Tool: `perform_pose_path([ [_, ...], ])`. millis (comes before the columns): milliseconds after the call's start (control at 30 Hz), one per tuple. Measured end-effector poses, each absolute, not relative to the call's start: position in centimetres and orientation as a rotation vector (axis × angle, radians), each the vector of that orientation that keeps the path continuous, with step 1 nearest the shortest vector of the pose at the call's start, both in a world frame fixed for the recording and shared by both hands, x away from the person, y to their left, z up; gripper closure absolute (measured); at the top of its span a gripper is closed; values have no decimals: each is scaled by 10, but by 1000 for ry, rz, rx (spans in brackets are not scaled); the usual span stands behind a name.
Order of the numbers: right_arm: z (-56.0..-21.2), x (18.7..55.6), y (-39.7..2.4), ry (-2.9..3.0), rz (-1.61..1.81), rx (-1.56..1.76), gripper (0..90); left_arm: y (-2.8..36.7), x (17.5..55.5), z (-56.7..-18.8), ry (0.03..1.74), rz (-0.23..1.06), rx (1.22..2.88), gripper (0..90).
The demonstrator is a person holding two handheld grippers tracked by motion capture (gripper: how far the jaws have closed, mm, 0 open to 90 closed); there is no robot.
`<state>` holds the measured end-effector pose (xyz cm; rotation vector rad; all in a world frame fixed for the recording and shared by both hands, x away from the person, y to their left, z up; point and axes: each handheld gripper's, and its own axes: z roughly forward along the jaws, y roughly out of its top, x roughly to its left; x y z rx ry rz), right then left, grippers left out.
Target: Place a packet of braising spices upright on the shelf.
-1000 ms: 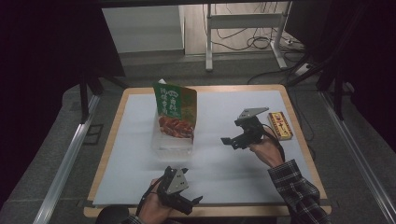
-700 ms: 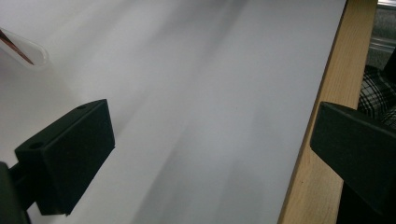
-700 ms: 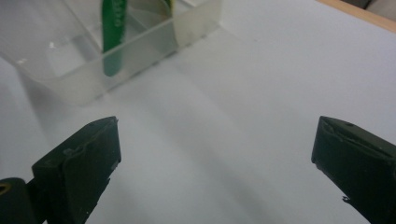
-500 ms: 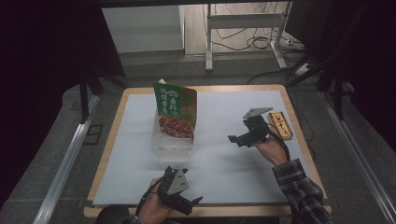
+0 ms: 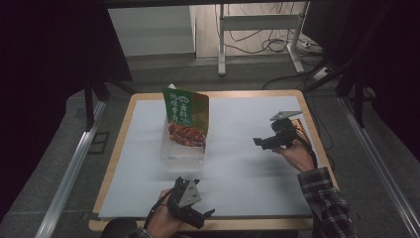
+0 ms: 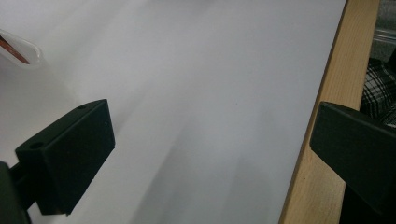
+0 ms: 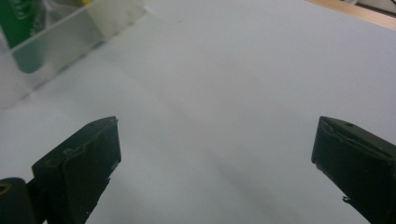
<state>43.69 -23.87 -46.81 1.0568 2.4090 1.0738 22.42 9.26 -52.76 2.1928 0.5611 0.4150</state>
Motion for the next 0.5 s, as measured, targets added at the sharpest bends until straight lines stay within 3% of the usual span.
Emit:
perform_pose_path([
  [500, -468, 450, -289, 2266, 957, 1212, 18, 91, 224, -528, 553, 416, 2205, 3],
])
